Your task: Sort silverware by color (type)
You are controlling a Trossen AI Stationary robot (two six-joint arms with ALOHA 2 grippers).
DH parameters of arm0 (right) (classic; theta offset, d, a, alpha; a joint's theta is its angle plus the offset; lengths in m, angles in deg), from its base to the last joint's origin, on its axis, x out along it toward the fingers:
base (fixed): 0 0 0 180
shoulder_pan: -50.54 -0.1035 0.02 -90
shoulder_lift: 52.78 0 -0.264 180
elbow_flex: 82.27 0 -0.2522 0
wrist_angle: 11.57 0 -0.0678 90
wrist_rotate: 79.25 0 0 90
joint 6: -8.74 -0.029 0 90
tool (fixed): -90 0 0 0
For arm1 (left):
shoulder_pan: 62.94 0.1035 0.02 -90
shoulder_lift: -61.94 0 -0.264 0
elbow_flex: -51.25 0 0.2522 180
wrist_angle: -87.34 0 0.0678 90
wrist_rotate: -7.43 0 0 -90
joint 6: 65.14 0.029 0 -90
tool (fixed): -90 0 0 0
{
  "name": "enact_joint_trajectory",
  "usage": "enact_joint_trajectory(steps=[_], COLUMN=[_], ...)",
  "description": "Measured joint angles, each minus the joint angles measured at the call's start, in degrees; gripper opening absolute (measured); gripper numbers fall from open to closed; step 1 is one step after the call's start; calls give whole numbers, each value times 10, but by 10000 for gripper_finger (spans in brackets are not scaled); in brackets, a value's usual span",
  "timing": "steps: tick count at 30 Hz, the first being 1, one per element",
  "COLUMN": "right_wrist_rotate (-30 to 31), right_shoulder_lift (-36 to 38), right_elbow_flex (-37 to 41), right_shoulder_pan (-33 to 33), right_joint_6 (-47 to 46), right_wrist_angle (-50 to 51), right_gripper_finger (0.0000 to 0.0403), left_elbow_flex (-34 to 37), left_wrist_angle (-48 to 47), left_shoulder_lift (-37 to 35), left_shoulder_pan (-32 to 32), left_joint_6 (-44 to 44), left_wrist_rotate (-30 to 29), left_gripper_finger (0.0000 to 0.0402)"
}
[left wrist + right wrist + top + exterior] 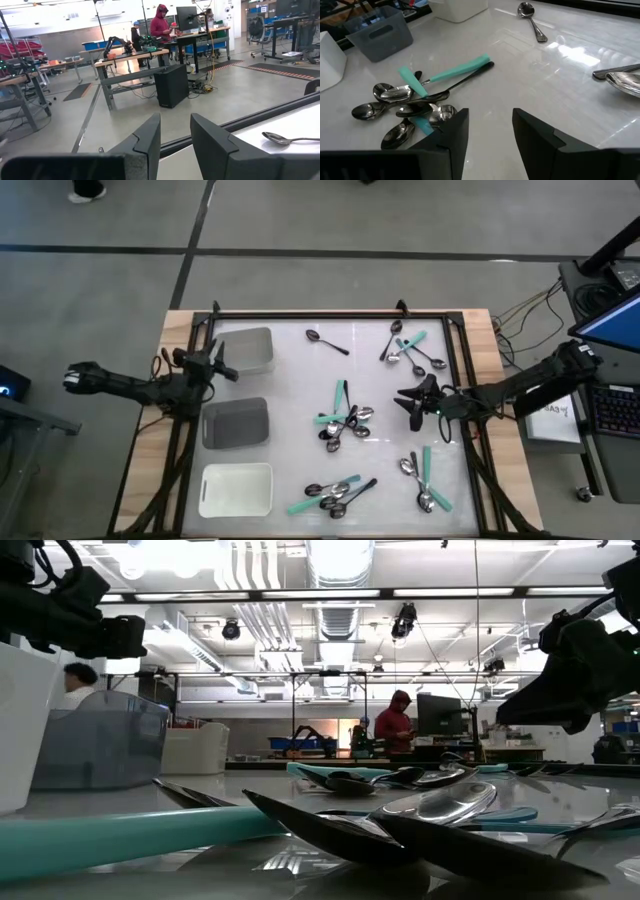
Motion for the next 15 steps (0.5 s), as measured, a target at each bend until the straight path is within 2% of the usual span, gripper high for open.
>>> enact_joint_trajectory(steps=[11, 15], right_wrist_rotate=[14, 14], right_shoulder_lift=[0, 0], right_elbow_flex=[0, 0], right_shoulder_pan=[1, 1], right_joint_6=[-2, -29], right_wrist_angle=[-5, -4], right_gripper_finger=[144, 144], left_elbow_flex=[0, 0], left_wrist_angle=[0, 0], left_shoulder_lift=[0, 0], left_shoulder_pan=[0, 0], left_joint_6=[0, 0], left_wrist_rotate=[0, 0], left_gripper_finger=[90, 90])
